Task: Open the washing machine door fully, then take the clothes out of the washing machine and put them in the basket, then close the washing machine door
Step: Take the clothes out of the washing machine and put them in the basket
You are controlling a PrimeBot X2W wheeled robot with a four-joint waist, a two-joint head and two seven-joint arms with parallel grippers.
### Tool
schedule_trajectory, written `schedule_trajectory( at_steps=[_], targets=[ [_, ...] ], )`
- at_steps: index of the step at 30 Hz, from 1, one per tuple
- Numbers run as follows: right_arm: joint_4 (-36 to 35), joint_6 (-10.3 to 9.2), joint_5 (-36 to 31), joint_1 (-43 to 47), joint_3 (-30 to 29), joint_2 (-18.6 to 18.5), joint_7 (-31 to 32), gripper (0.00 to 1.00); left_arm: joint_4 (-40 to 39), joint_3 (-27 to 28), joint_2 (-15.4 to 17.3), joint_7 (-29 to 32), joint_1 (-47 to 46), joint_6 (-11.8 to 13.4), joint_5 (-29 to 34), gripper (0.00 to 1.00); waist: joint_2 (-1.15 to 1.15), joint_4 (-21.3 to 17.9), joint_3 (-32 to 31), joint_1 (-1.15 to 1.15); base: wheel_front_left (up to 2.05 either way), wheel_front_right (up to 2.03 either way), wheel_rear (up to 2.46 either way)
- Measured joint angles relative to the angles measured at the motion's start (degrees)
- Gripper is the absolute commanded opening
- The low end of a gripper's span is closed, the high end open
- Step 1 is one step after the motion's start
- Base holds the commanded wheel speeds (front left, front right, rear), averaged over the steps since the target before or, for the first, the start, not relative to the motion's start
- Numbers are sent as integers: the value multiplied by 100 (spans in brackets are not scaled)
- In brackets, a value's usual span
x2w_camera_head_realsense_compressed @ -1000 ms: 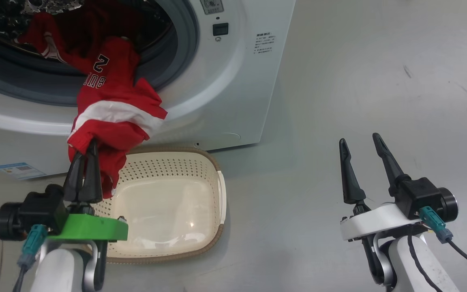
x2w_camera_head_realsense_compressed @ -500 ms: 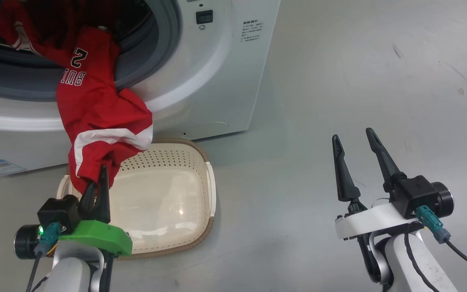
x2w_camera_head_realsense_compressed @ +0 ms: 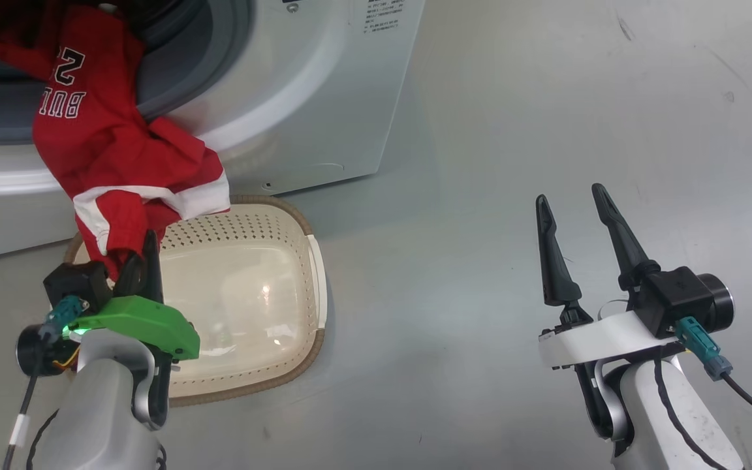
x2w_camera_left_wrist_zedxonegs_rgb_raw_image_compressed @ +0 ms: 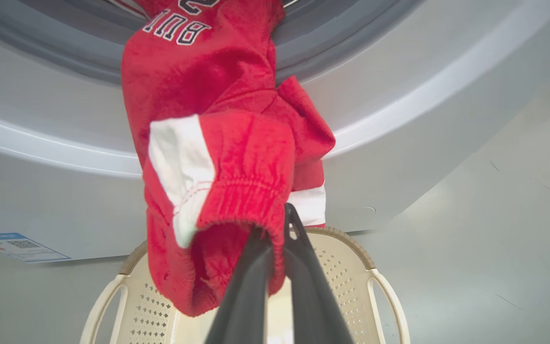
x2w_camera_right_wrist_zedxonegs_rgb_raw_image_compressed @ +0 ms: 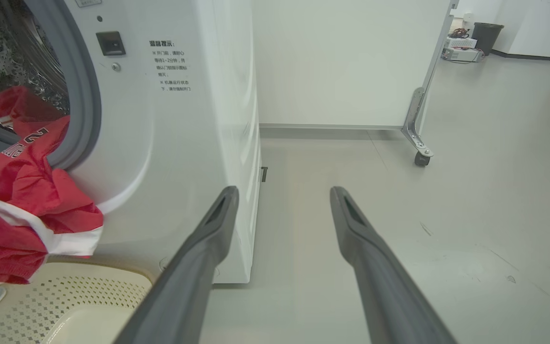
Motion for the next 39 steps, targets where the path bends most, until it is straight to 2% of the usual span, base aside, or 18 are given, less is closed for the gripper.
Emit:
schedule_trajectory(
  at_steps=[3,4,6,7,21,31,39],
  targets=[
    [10,0,0,-59,-4,3,0,100,328,7,-5,-7,-207,-38,-79,0,0,-35,79,0,0,0,0],
    [10,0,0,-77,-2,4,0,100,435,16,-10,-7,-250,-38,-81,18,0,-44,95,0,0,0,0],
    [10,0,0,-93,-1,5,0,100,632,42,-15,-5,-312,-38,-122,98,0,-61,116,0,0,0,0],
    [11,0,0,-95,-1,5,0,100,728,67,-20,-5,-344,-38,-157,100,0,-68,124,0,0,0,0],
    [125,-1,2,-114,-20,16,0,100,1506,-55,-36,-119,-475,-89,-62,100,0,-23,-31,0,0,0,0],
    [203,-5,8,-102,-85,23,0,100,1578,-238,31,-218,-304,-21,342,100,0,139,-267,0,0,0,0],
    [240,-5,8,-30,-125,23,0,100,1395,-223,35,-266,-148,70,390,100,0,330,-473,0,0,0,0]
  ],
)
